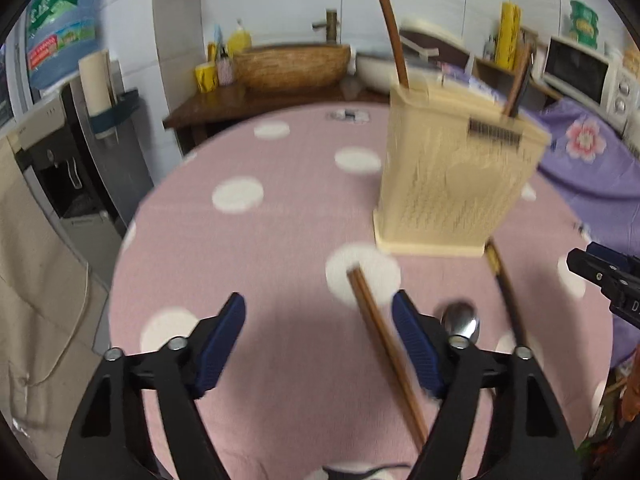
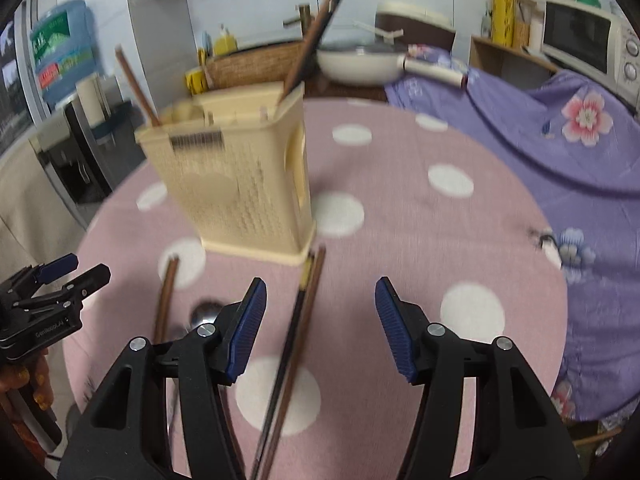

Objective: Organize utensils
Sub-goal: 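Move both tools back toward the remaining spoons and chopsticks, then grasp a wooden chopstick with the left tool while the right tool grasps another wooden chopstick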

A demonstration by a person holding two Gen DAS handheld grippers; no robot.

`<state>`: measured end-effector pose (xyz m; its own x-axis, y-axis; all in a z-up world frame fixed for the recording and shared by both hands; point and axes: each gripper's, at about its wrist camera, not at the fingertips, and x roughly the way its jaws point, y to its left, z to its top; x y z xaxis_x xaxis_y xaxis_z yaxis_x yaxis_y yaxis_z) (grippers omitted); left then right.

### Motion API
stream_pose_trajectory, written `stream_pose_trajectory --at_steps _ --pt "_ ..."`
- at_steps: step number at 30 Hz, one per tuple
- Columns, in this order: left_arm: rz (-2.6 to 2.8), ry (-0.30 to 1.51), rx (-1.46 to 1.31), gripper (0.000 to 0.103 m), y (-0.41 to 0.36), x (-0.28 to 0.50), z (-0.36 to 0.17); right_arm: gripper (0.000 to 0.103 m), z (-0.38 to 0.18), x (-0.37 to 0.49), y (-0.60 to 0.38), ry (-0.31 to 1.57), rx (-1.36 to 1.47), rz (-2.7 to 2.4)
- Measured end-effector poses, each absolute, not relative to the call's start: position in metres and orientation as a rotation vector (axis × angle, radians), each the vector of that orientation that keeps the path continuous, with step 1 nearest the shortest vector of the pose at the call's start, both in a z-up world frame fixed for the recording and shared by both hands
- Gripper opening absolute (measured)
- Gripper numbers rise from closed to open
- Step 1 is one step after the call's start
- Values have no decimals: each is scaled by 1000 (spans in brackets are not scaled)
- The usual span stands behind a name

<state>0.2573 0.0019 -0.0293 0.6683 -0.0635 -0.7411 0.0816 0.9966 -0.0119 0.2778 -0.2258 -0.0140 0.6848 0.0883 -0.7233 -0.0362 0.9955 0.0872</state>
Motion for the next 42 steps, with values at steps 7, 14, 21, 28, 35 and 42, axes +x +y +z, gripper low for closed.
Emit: stream_pose_trajectory --at_steps 7,14,21,28,35,42 --pt "-130 935 -21 46 -6 242 -63 57 -59 256 -221 921 92 52" --pt "-137 965 -37 43 -14 236 -72 57 -76 251 -211 970 69 12" --pt "-136 983 -50 43 -15 233 -78 57 -81 253 -208 990 48 -20" --pt "-145 985 -65 43 -18 235 -79 57 -82 258 -208 996 49 -23" --pt "-127 981 -47 42 -20 241 -79 57 -83 268 -211 1007 64 -37" --pt "-98 980 -34 41 -19 244 -78 55 -86 276 -213 1002 35 -90"
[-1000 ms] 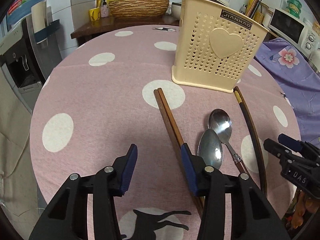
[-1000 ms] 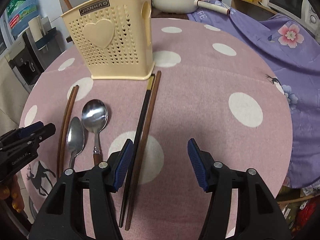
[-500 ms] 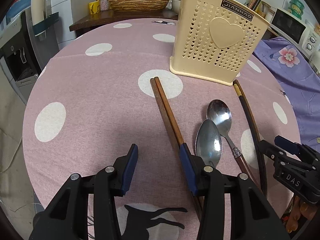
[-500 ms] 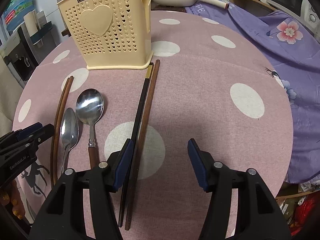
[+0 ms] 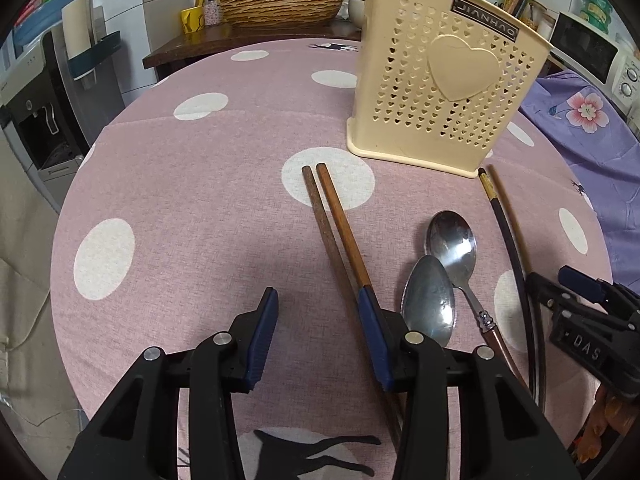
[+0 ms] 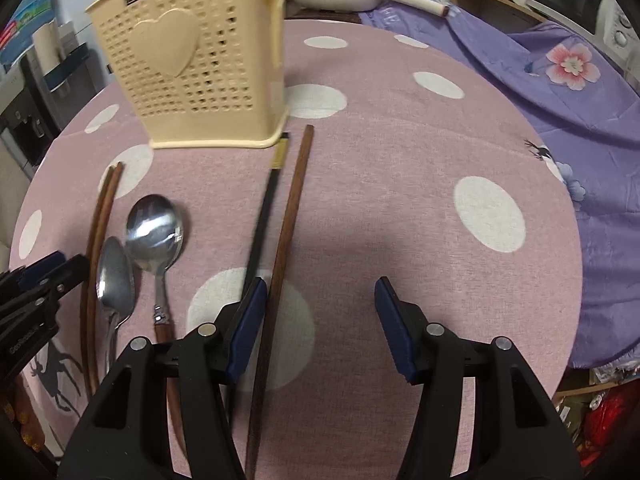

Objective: Organize utensils
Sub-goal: 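Grasp a wooden chopstick with the left tool while the right tool grasps another wooden chopstick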

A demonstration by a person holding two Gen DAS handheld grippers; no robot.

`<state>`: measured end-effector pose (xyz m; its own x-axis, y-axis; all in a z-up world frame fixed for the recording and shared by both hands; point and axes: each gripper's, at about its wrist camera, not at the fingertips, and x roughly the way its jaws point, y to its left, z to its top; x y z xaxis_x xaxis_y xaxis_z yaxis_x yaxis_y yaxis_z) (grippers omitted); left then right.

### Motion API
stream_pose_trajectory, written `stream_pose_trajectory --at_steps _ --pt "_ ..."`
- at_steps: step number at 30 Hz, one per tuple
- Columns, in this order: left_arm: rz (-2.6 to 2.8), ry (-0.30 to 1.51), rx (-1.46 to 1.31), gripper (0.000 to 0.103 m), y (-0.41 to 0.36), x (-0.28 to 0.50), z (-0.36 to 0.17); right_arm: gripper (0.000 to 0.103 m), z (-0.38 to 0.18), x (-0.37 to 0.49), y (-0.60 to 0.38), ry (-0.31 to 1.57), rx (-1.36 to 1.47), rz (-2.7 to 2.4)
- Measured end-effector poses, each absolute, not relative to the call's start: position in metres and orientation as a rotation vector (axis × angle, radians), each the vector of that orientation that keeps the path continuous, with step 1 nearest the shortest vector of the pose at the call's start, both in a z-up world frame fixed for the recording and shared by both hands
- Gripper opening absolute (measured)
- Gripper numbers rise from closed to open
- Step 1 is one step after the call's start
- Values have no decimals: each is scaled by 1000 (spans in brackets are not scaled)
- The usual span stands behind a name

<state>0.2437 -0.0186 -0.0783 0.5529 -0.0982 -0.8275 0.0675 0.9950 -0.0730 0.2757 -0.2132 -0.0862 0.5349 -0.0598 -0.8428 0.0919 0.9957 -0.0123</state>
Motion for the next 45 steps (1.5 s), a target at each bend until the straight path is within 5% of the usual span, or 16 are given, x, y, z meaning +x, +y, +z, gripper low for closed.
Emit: stream_pose_trajectory --at_steps 23,45 --pt "-88 981 -124 40 -11 279 -80 52 -85 303 -233 1005 152 -107" --pt "-7 985 -4 9 -28 314 -80 8 -84 362 -236 1003 227 -127"
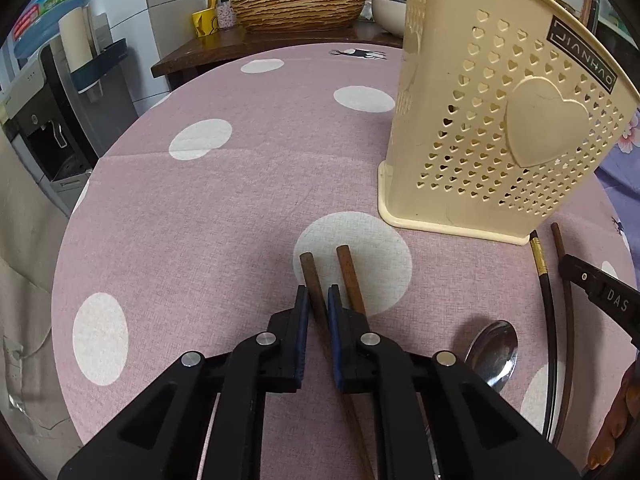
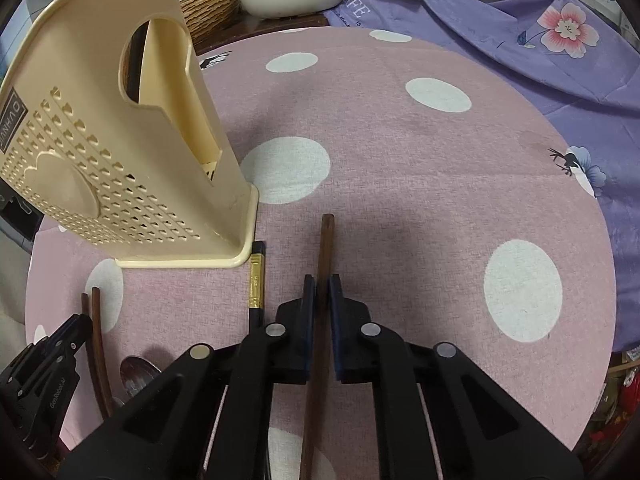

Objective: Organize utensils
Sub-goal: 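Grasp a wooden chopstick with the left tool while the right tool grasps another wooden chopstick, then lift both wooden chopsticks and lower them into the cream holder with both tools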

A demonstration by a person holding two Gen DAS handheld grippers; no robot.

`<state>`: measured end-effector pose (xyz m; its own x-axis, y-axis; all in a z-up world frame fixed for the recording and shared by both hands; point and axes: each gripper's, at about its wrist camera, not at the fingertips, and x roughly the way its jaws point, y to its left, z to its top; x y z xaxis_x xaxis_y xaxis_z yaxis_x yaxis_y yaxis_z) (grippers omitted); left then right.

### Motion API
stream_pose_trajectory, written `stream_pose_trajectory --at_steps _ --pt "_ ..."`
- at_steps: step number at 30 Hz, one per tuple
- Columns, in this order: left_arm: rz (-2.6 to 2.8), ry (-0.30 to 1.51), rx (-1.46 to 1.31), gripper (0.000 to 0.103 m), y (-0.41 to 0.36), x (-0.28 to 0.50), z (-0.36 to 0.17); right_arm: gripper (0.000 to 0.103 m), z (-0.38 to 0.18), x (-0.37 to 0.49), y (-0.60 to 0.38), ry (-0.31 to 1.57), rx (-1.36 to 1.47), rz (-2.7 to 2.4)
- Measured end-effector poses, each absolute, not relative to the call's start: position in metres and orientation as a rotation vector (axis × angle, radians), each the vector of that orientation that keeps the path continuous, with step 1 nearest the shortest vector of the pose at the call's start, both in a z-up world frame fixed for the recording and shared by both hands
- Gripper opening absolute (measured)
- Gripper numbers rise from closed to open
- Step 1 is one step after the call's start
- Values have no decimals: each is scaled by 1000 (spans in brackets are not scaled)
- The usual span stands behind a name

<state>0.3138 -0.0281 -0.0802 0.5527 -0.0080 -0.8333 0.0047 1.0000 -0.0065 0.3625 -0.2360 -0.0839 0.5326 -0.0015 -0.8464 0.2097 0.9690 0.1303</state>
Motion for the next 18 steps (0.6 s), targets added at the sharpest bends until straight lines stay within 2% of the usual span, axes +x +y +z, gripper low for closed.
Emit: stream_pose_trajectory --at_steps 9,18 --pt "-31 985 -35 9 -26 314 -78 8 -77 353 -244 960 313 -59" --pt "-72 892 -84 8 -12 296 -36 7 -26 319 -243 818 318 49"
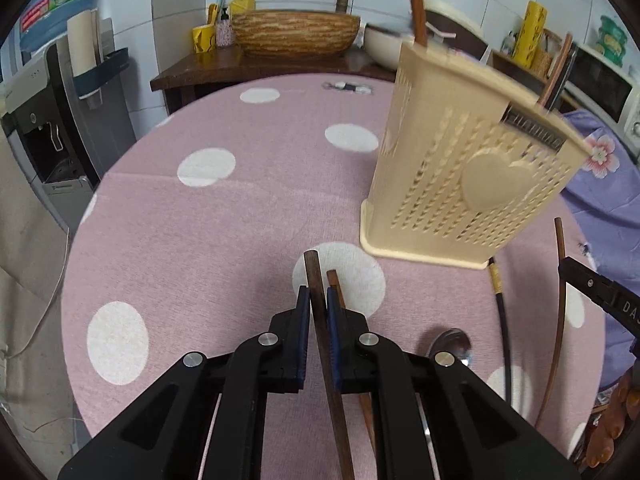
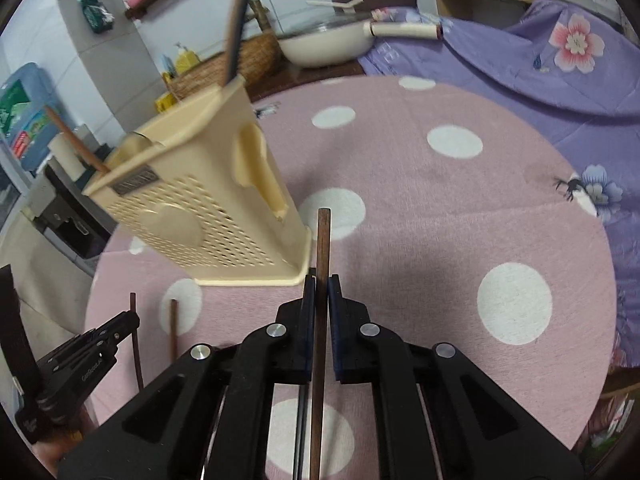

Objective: Organize utensils
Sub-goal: 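Lift both wooden chopsticks and lower them into the cream holder with both tools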

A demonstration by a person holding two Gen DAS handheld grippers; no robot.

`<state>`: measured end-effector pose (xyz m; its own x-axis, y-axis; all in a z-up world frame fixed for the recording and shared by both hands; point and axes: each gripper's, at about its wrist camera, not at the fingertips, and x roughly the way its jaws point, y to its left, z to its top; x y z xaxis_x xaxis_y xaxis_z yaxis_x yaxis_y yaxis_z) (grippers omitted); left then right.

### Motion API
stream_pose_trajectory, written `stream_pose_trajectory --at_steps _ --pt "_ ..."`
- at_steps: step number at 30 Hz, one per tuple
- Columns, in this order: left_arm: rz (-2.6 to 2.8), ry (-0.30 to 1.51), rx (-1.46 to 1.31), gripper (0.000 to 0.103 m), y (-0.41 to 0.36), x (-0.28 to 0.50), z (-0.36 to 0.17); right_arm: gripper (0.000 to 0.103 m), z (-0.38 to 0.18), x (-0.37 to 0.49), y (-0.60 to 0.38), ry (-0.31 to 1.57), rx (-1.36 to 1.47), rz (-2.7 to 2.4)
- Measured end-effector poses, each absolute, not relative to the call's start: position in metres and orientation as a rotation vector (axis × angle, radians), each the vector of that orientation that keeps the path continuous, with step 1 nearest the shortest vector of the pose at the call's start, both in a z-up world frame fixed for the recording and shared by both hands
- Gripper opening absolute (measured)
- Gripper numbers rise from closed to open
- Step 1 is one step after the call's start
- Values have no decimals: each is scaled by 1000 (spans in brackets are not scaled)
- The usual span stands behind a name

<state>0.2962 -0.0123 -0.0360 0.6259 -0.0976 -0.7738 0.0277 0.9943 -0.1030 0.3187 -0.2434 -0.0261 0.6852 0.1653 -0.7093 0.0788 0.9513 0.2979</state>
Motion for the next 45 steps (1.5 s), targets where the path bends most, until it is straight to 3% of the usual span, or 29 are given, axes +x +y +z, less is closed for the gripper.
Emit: stream_pose_trajectory --at_steps 11,21,45 --pt "-170 701 -121 8 1 236 36 7 46 241 -252 645 278 216" --pt "-220 594 -91 8 6 205 68 7 90 187 -253 529 228 294" --pt "-284 511 -106 7 3 214 120 7 146 218 -234 474 199 333"
